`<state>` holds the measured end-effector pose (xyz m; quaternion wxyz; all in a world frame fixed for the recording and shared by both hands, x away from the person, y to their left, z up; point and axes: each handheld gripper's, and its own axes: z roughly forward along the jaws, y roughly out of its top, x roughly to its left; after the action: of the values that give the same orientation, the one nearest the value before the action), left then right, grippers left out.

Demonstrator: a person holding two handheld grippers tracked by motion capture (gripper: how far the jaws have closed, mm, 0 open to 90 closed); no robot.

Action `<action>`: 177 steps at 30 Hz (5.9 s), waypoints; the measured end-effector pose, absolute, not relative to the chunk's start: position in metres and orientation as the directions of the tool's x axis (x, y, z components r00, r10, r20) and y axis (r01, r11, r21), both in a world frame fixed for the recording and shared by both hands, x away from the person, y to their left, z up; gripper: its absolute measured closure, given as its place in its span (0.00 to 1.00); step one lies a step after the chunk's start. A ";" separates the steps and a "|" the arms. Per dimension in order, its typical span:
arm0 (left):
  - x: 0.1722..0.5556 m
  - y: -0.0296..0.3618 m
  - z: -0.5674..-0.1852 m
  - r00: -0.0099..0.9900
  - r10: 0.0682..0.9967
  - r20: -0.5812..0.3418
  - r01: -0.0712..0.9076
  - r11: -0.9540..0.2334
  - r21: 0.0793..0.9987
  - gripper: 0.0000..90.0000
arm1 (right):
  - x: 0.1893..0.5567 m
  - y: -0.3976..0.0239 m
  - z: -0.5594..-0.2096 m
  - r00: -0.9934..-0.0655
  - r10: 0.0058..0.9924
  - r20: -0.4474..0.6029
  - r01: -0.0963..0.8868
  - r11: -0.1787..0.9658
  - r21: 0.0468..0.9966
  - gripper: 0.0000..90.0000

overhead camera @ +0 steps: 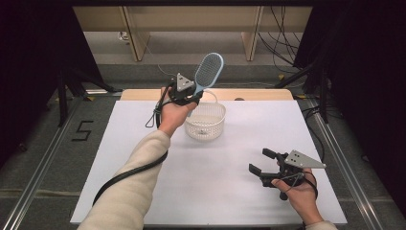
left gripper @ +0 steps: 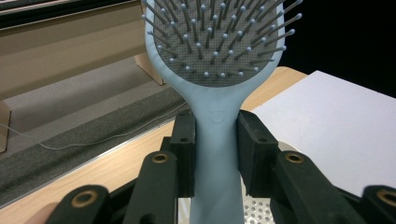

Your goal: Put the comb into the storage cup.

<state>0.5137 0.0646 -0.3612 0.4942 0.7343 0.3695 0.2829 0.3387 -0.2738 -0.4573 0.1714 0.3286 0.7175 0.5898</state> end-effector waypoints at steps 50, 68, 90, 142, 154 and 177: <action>0.521 0.050 -0.374 0.590 0.805 0.064 0.236 -0.248 0.940 0.77 | 0.339 -0.274 -0.457 -0.728 0.671 0.144 0.269 0.085 0.959 0.17; 0.523 0.044 -0.374 0.598 0.799 0.064 0.230 -0.248 0.941 0.77 | 0.339 -0.274 -0.457 -0.729 0.669 0.149 0.269 0.080 0.960 0.17; 0.525 0.039 -0.379 0.613 0.788 0.061 0.226 -0.249 0.942 0.77 | 0.339 -0.275 -0.457 -0.728 0.670 0.146 0.266 0.080 0.961 0.17; 0.526 0.033 -0.389 0.627 0.776 0.062 0.221 -0.253 0.942 0.77 | 0.339 -0.275 -0.456 -0.729 0.668 0.149 0.267 0.076 0.961 0.17; 0.526 0.032 -0.392 0.636 0.768 0.071 0.217 -0.267 0.939 0.77 | 0.339 -0.275 -0.456 -0.728 0.669 0.149 0.268 0.078 0.960 0.17; 0.526 0.031 -0.401 0.642 0.763 0.075 0.223 -0.280 0.934 0.77 | 0.339 -0.275 -0.456 -0.728 0.668 0.152 0.271 0.077 0.959 0.17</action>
<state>0.5258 0.0315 -0.4007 0.5030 0.7537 0.3271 0.2681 0.3387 -0.2754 -0.4564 0.1671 0.3287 0.7146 0.5945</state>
